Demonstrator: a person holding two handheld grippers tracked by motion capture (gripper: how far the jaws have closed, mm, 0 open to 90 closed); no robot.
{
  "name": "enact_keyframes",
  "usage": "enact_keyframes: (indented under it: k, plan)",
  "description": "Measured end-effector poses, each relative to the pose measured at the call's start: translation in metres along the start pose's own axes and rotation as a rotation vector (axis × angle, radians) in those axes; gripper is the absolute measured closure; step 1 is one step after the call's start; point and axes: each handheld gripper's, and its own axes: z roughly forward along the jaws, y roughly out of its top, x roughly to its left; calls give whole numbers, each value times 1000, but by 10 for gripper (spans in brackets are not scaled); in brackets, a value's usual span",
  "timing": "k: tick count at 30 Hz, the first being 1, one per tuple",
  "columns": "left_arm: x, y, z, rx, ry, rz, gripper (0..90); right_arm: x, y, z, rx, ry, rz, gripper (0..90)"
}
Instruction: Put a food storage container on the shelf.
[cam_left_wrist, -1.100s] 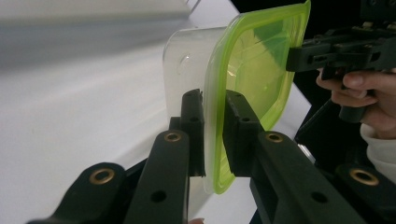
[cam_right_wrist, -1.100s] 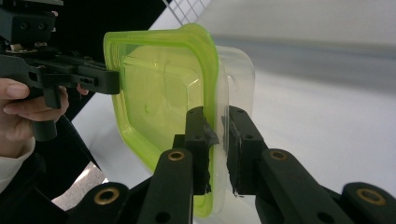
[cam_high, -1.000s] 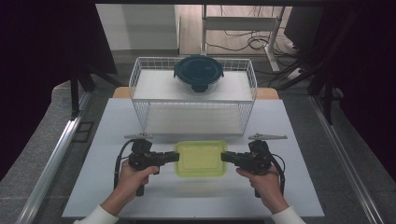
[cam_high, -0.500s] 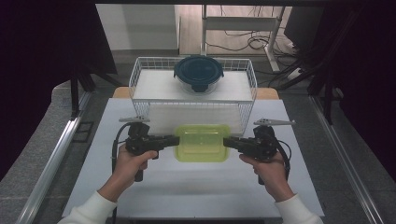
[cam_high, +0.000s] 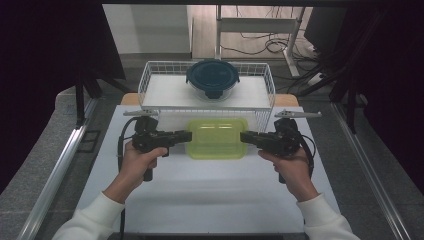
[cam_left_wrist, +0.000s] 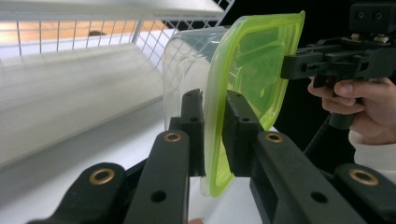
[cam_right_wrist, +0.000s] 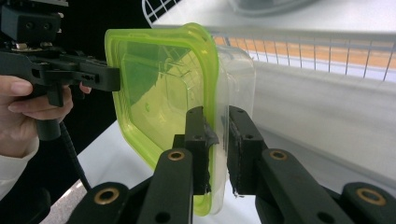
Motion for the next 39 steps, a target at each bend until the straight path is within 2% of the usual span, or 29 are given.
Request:
enact_keyframes:
  k: [5, 15, 23, 31, 39]
  plan:
    - [-1, 12, -4, -14, -6, 3, 806, 2, 11, -2, -15, 2, -13, 784]
    - [-6, 43, -13, -41, 6, 37, 806, 8, 43, -7, -45, -4, -47, 785]
    - [-6, 77, -17, -49, 11, 51, 806, 8, 73, -8, -65, -10, -65, 785]
    - [-4, 100, -16, -61, 2, 51, 805, 2, 97, -10, -90, -6, -66, 786]
    - [7, 124, -17, -70, -5, 20, 805, -3, 126, -4, -78, 3, -74, 786]
